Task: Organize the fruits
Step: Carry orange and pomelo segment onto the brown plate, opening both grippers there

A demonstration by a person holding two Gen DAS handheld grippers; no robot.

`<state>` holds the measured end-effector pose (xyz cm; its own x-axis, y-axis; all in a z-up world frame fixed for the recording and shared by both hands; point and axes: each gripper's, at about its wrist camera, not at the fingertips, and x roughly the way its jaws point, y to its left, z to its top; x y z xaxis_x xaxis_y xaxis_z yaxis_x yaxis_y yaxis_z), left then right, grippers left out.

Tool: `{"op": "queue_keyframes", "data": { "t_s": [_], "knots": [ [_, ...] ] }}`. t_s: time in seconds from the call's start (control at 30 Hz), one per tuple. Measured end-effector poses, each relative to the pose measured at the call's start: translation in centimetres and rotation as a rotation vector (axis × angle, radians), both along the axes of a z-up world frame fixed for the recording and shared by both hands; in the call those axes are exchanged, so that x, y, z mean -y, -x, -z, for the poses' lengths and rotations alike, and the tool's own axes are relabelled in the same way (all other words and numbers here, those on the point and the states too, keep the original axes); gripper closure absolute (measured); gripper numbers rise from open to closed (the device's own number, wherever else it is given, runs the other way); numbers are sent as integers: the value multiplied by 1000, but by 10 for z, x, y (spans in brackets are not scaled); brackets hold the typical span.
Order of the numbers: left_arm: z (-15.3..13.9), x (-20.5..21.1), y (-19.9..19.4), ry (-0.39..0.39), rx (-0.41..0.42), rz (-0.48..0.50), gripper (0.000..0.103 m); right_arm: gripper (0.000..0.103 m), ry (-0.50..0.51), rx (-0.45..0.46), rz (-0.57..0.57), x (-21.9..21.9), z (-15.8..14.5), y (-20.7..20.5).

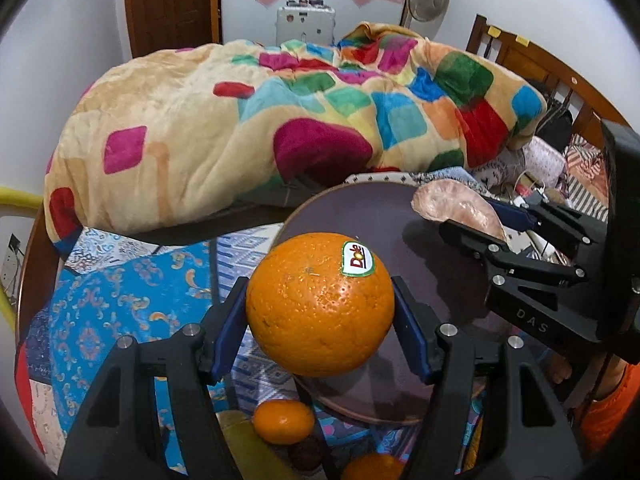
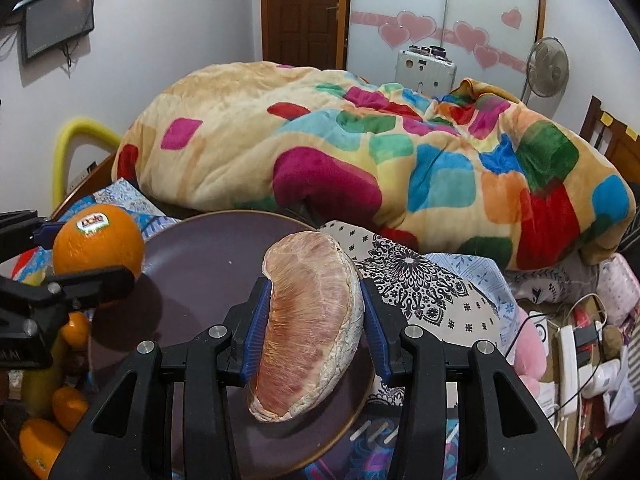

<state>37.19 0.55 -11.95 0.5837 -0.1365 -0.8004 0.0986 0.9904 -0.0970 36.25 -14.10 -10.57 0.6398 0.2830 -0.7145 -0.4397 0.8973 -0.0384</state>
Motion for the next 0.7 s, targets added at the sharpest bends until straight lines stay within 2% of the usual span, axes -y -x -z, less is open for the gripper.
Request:
{"op": "queue_keyframes", "data": {
  "t_s": [0.57, 0.7],
  "knots": [
    [13, 3, -13, 8, -64, -2, 35, 61, 44, -49, -14, -6, 15, -9],
    [13, 7, -14, -18, -69, 6, 35, 61, 57, -42, -18, -8, 15, -7]
  ]
}}
